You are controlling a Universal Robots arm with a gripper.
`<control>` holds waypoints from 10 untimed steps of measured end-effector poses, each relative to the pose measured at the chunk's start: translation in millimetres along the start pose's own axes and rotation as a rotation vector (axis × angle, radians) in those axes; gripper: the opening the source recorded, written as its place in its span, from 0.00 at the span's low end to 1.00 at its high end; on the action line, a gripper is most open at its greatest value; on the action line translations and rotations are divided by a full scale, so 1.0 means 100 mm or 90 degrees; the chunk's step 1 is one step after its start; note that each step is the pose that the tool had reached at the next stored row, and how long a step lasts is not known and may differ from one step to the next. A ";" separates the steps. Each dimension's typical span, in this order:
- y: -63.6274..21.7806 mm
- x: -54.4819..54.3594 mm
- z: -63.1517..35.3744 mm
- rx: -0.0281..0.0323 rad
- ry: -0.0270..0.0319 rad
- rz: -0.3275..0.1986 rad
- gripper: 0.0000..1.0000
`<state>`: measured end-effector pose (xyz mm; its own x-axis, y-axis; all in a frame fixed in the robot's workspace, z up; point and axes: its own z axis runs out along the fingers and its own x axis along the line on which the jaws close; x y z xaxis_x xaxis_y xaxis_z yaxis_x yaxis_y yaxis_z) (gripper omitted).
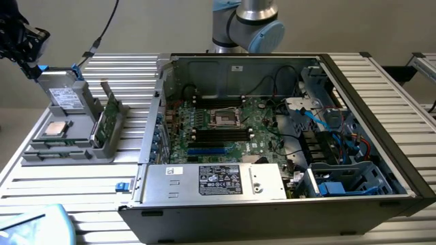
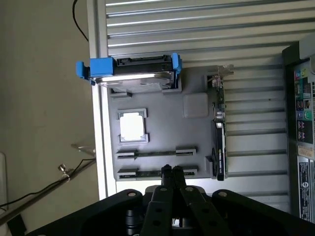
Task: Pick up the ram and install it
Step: 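Pick up the ram and move it above insertion slot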
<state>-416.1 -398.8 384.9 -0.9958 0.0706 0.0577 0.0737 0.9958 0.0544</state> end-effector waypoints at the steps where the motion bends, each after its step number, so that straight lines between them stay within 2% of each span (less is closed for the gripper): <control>1: 0.000 0.00 0.000 0.0000 0.0000 0.000 0.11; 10: -0.001 0.00 0.000 0.0001 0.0000 -0.001 0.11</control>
<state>-416.2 -398.8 384.9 -0.9959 0.0695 0.0576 0.0726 0.9959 0.0544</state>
